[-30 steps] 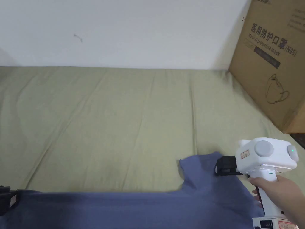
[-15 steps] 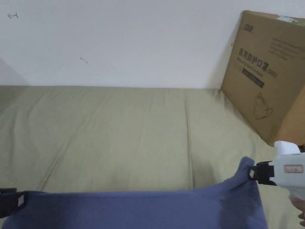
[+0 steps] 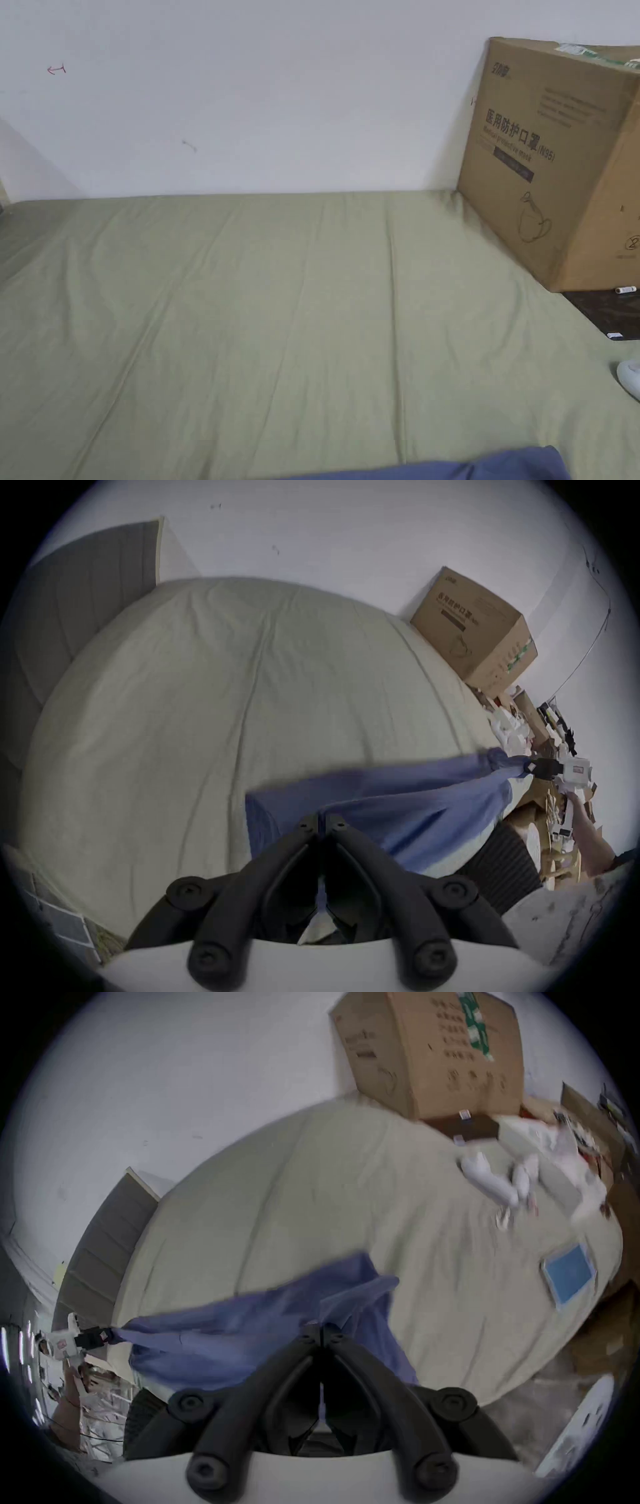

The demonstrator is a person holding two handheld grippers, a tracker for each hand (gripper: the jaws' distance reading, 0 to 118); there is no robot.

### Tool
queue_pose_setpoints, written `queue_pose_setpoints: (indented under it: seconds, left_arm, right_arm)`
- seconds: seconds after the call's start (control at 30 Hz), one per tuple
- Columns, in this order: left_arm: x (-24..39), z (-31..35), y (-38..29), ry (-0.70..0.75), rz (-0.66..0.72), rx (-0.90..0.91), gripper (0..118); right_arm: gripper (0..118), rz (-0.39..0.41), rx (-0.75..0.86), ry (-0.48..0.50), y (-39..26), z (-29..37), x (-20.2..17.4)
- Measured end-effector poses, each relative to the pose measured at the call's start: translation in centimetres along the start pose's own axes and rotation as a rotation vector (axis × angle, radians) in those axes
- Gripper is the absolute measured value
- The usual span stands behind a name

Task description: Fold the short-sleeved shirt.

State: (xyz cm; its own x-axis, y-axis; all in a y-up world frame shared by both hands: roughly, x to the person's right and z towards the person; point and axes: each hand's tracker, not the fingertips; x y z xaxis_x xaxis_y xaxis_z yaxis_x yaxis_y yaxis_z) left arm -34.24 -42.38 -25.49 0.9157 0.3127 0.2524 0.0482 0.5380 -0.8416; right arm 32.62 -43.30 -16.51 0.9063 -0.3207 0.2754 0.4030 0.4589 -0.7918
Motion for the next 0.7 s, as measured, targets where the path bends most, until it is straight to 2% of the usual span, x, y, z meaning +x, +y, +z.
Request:
queue_pose_setpoints:
  seconds: [0.07,0.13,0.23,0.27,0.3,0.33,0.37,0.4,0.43,0.53,0.6,0.63,0.7]
  left_arm:
    - [-0.3,-0.8,-1.3,0.01,0.012,-0.022,2]
    - [0.1,-1.2,-1.6,0.017,0.023,-0.036,3]
    - [0.8,-0.5,-1.0,0.057,0.015,-0.01,6]
    - [1.1,0.1,-0.6,0.059,0.019,-0.003,20]
    - [1.6,0.8,-0.3,0.053,0.016,0.021,39]
    - [2.2,1.7,0.1,0.035,0.011,0.073,65]
    - [2.9,2.8,0.6,0.028,0.01,0.121,97]
    - [3.6,3.9,1.2,0.015,0.019,0.166,114]
    - [4.4,4.7,1.5,0.015,0.026,0.203,118]
    - [7.8,6.7,2.6,0.078,0.01,0.353,118]
    - [10.1,7.2,3.2,0.174,-0.003,0.368,118]
    - [11.2,7.4,3.6,0.207,-0.016,0.386,118]
    - [12.9,7.2,3.6,0.189,-0.03,0.434,115]
  right_arm:
    - [0,0.0,-0.026,-0.023,-0.4,-1.7,1.3]
    - [0,0.01,-0.023,-0.03,-0.4,-1.9,0.9]
    - [3,0.101,-0.002,-0.129,0.7,-1.3,0.4]
    - [22,0.11,0.024,-0.136,0.9,-0.7,0.0]
    - [48,0.114,0.058,-0.129,1.3,0.1,-0.5]
    - [76,0.117,0.095,-0.118,1.3,1.4,-1.2]
    - [99,0.121,0.132,-0.098,1.7,2.3,-2.0]
    - [107,0.13,0.174,-0.076,2.1,3.3,-2.9]
    - [110,0.143,0.211,-0.061,2.2,4.2,-3.8]
    - [110,0.228,0.337,-0.044,2.7,6.4,-7.4]
    - [110,0.28,0.414,-0.073,2.5,7.3,-10.2]
    - [110,0.305,0.449,-0.044,2.4,7.5,-11.4]
    - [110,0.355,0.472,-0.029,2.4,7.2,-13.3]
